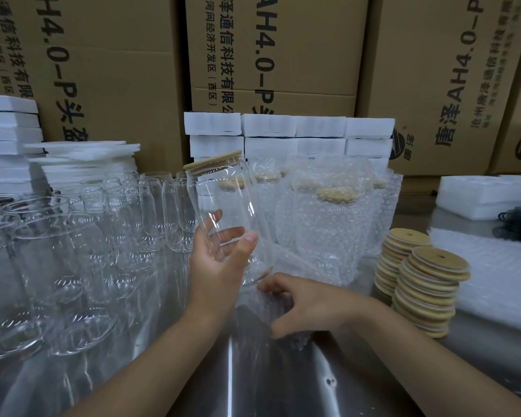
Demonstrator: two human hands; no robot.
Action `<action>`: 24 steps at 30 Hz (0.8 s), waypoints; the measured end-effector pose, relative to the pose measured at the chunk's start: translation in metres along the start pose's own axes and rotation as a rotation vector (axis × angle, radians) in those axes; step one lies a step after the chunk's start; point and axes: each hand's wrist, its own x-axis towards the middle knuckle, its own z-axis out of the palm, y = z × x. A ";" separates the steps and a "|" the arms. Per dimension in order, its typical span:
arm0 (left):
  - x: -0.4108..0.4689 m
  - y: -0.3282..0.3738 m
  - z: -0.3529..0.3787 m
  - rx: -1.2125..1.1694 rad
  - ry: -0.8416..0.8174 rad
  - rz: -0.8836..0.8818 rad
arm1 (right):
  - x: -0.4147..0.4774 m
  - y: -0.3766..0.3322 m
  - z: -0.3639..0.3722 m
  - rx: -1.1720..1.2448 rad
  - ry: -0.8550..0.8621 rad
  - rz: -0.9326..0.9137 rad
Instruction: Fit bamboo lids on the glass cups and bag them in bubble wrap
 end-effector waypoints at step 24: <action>-0.005 -0.003 0.002 -0.044 -0.189 -0.104 | 0.009 0.001 0.001 0.244 0.646 0.007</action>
